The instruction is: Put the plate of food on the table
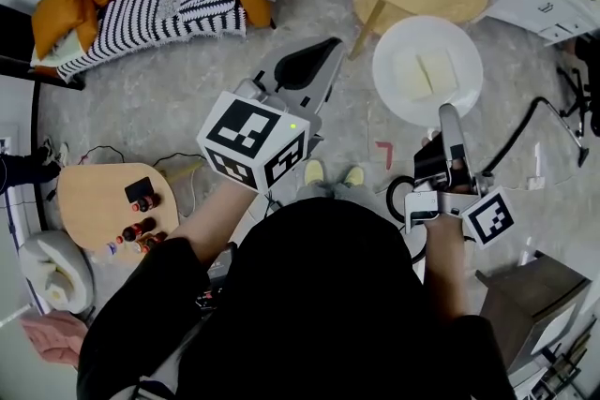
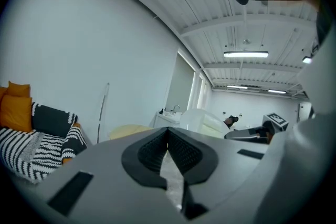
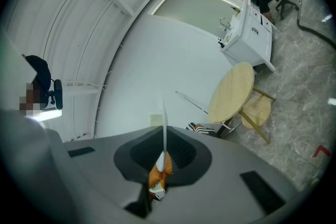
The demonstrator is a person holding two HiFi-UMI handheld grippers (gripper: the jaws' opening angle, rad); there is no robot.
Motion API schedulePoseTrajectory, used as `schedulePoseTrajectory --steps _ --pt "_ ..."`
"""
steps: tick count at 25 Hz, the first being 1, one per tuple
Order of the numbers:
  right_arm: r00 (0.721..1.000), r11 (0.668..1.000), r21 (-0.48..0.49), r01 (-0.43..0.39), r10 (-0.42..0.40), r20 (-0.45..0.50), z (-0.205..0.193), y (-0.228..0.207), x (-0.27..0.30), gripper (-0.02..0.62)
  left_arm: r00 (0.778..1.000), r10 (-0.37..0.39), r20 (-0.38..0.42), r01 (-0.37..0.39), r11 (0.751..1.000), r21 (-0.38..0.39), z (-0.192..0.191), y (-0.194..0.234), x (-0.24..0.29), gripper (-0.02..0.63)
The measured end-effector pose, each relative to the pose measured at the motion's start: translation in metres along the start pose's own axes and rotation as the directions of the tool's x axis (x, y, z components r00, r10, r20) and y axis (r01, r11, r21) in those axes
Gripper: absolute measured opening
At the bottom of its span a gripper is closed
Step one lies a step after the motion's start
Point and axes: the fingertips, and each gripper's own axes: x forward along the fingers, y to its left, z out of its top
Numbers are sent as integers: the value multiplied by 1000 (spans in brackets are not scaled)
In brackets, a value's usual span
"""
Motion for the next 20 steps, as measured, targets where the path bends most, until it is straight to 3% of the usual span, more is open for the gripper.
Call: schedulePoseTrajectory --steps 12,20 --pt "1000 1000 -23 14 -14 -4 -23 20 -1 17 1000 -8 9 9 1000 -24 -4 16 -25 8" --pt "1000 999 -35 10 -10 15 -17 24 -1 17 999 -18 41 19 1000 -20 5 18 -25 8"
